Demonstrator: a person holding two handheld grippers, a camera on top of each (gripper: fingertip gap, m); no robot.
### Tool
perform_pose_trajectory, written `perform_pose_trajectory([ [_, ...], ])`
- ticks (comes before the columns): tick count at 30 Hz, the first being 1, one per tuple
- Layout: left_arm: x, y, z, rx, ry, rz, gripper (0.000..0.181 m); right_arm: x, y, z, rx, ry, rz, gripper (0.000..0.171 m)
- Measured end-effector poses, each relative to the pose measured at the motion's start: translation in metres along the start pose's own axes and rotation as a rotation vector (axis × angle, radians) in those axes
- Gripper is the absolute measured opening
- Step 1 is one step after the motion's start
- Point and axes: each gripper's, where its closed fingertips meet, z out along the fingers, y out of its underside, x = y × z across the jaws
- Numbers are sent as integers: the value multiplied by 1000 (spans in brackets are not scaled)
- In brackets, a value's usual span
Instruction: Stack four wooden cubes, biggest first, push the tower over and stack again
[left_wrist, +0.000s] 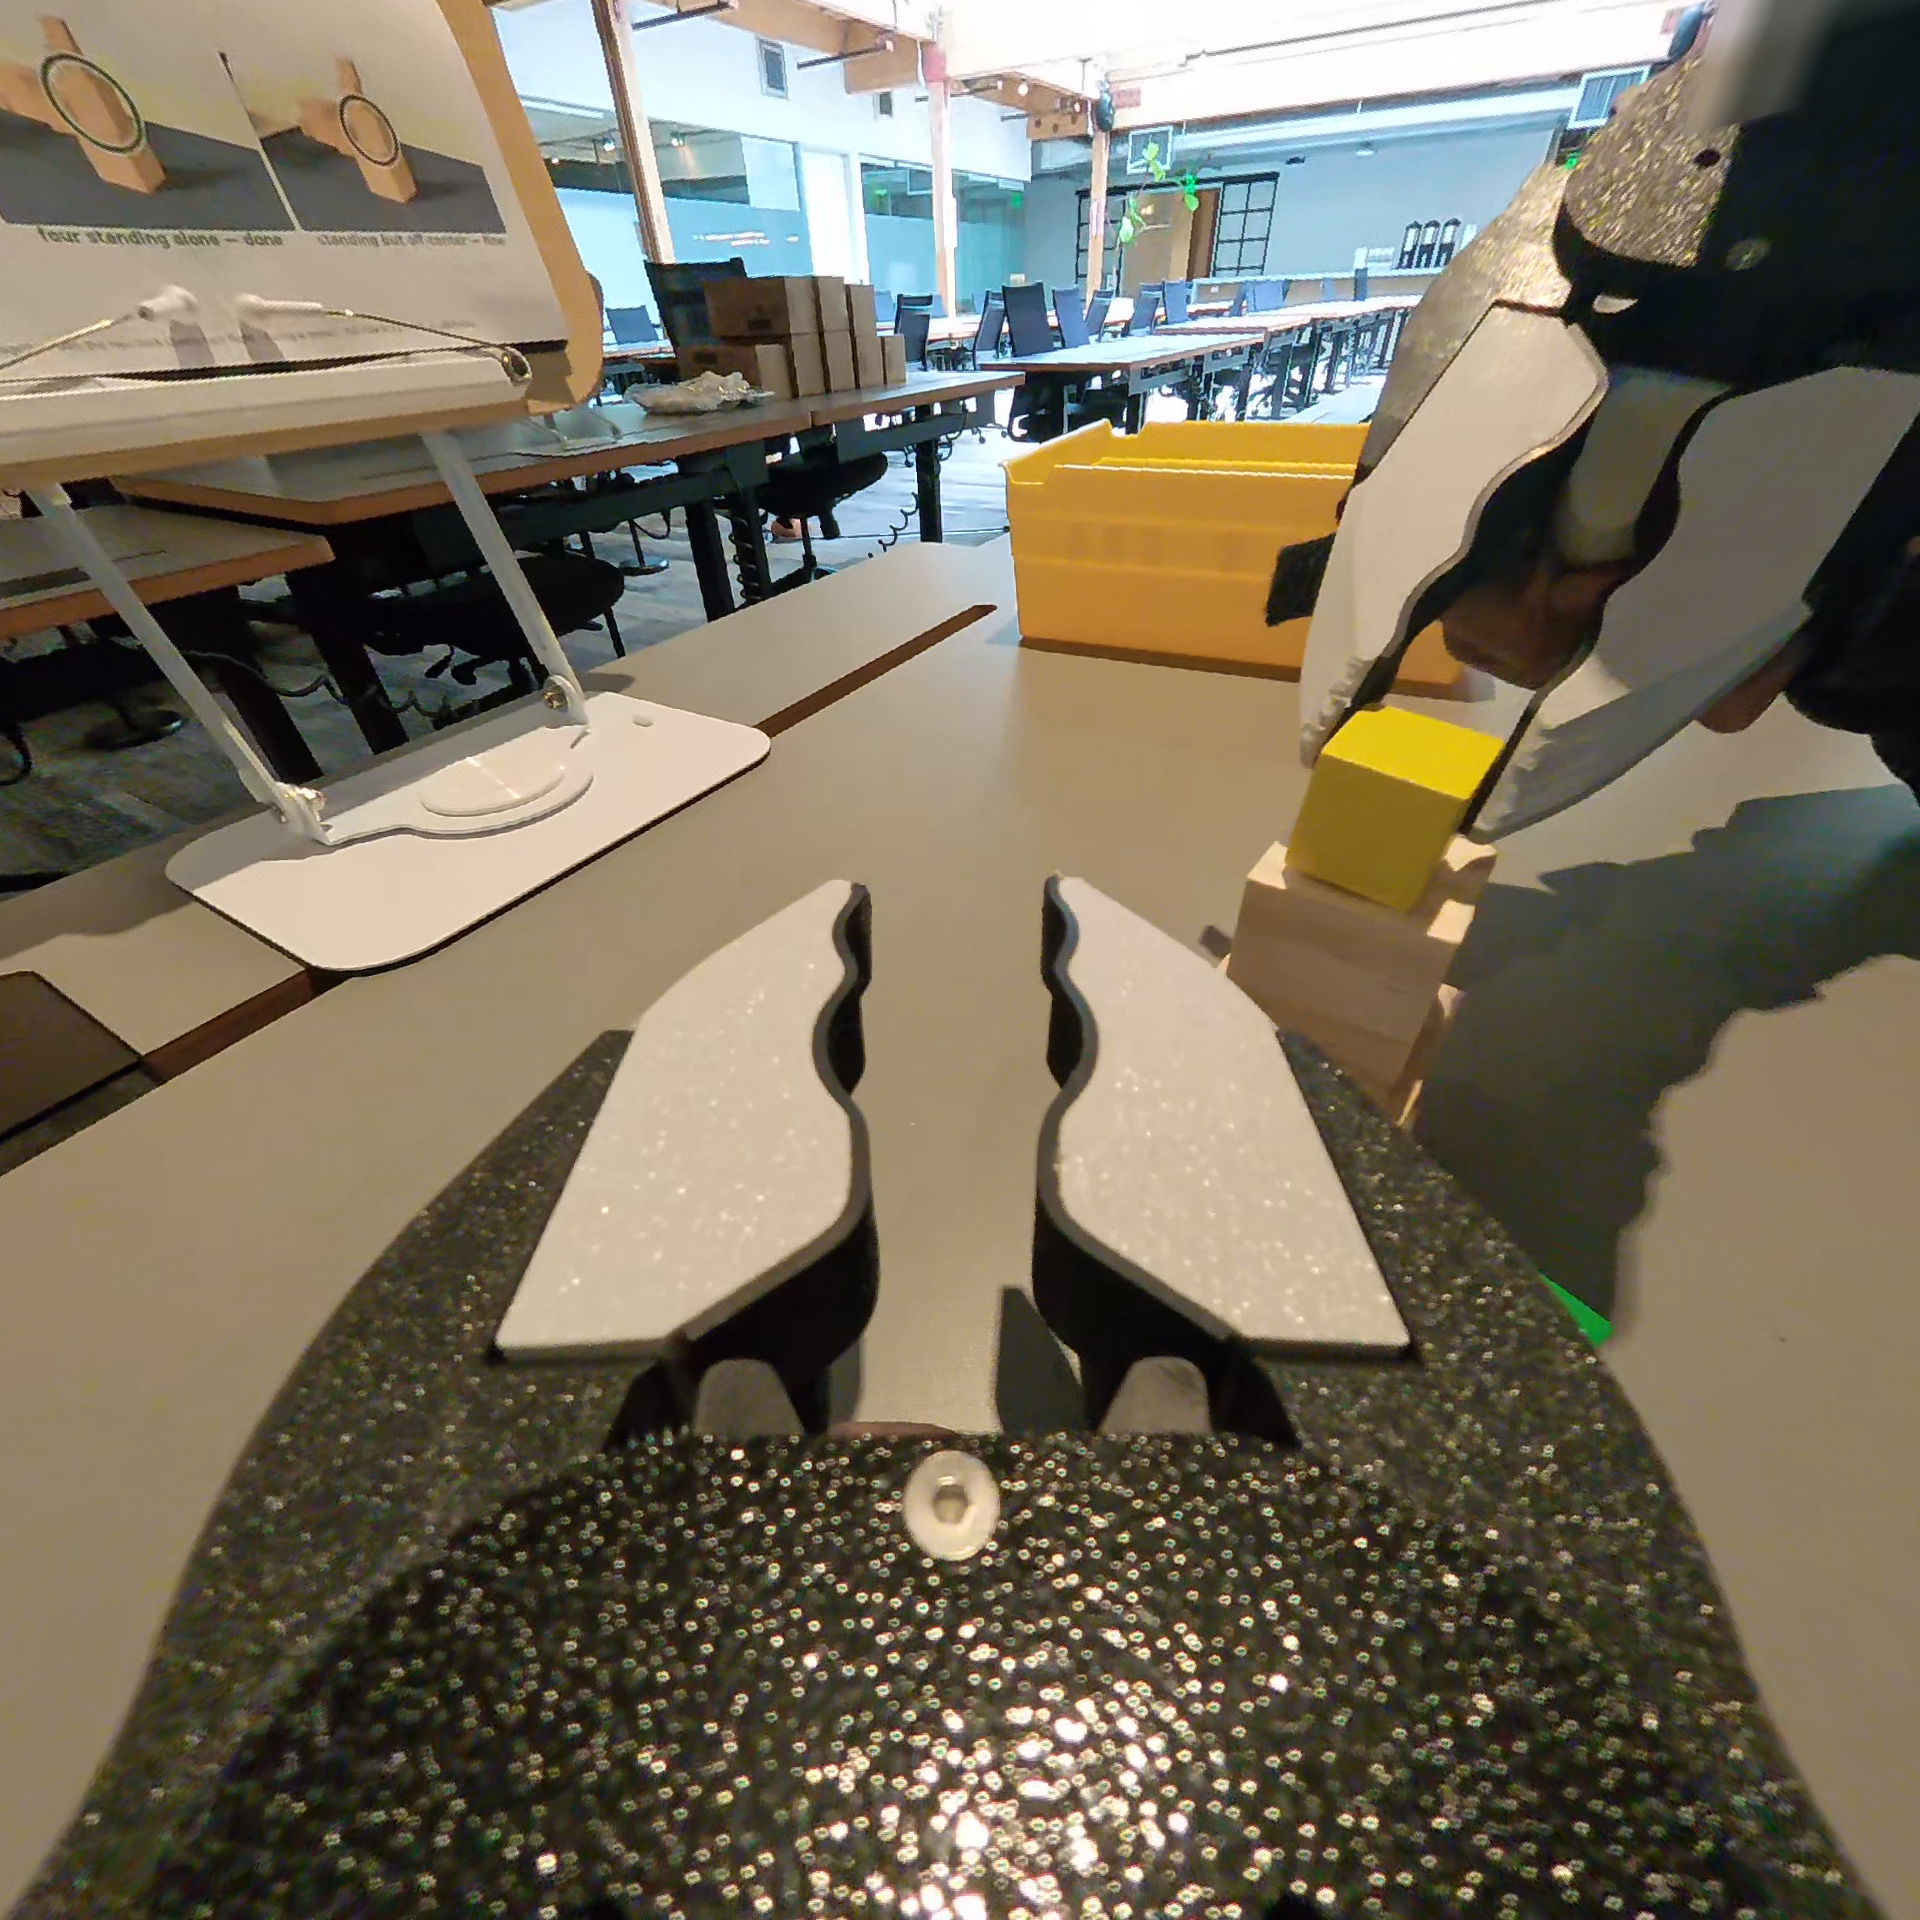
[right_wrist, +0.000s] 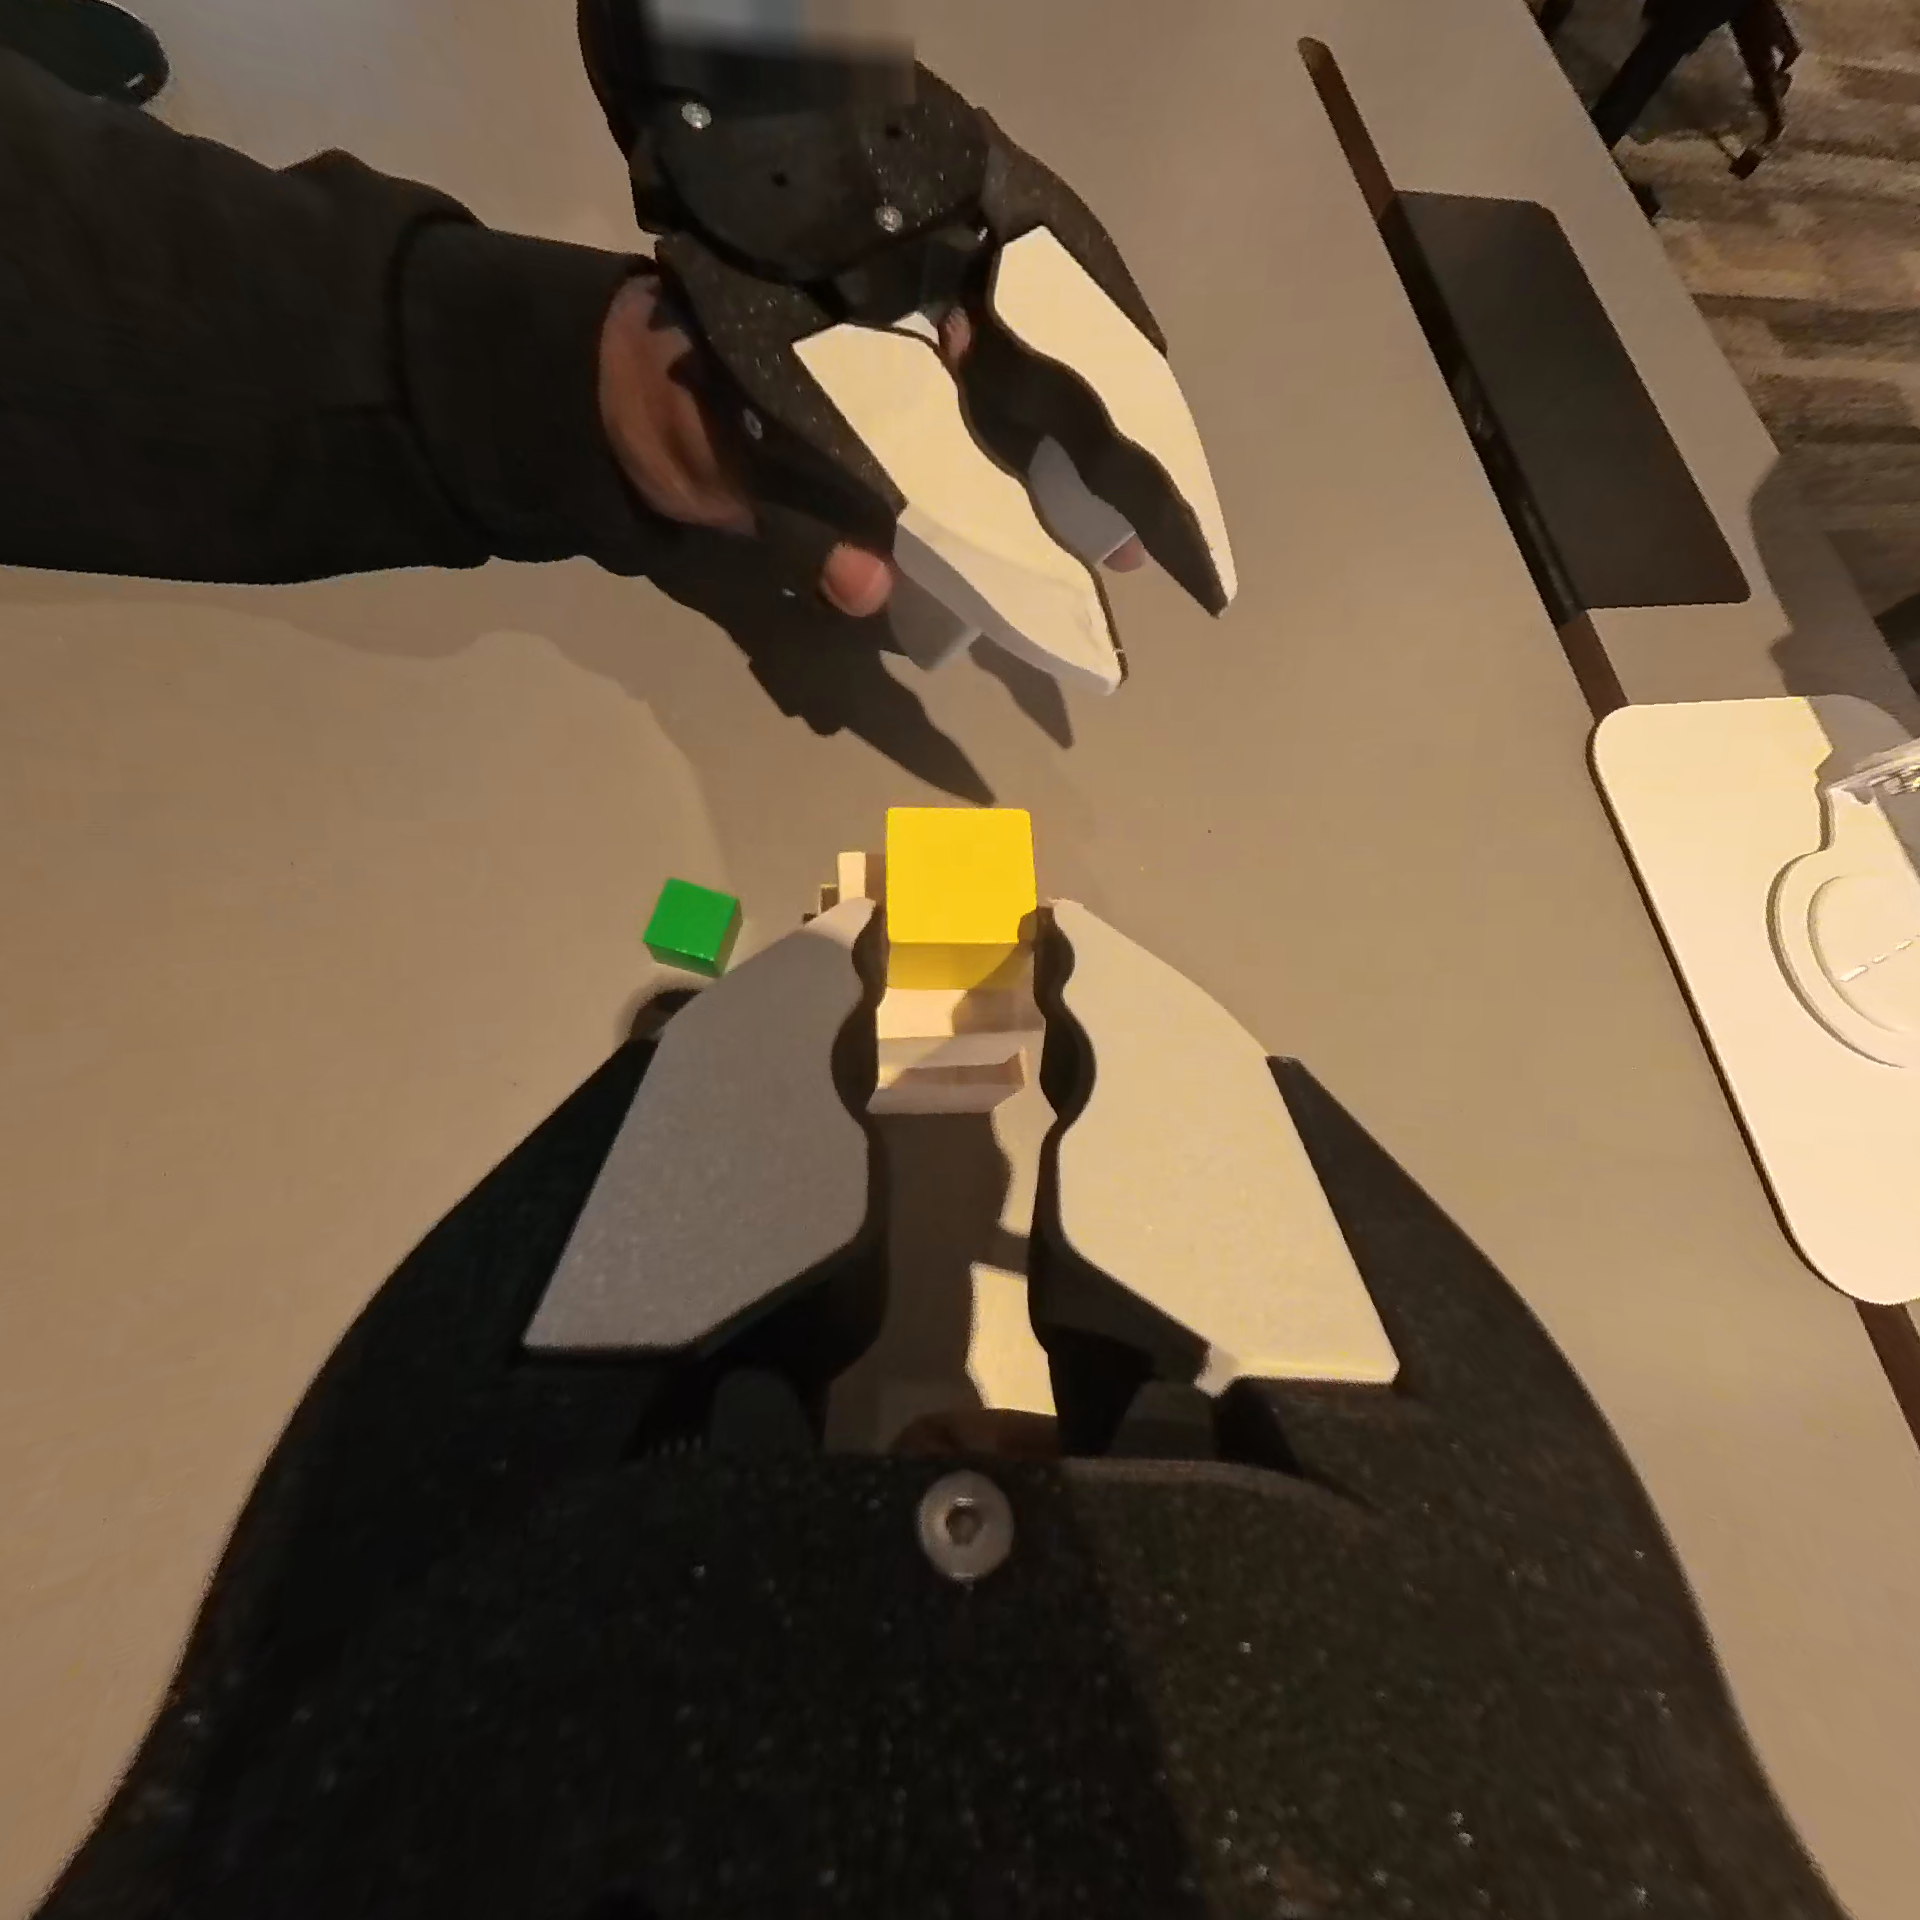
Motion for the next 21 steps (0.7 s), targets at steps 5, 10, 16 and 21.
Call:
perform_pose_trajectory([
  [5,0,0,0,1,2,-3,31,0,2,-1,4,-21,-1,27],
  [10,1,0,0,-2,5,-1,31,0,3,-2,15,-42,6,27],
  [16,1,0,0,-2,9,-1,31,2,5,0,13,-41,4,28],
  [21,2,0,0,-2,12,2,31,2,7,1,14,-51,-1,31],
])
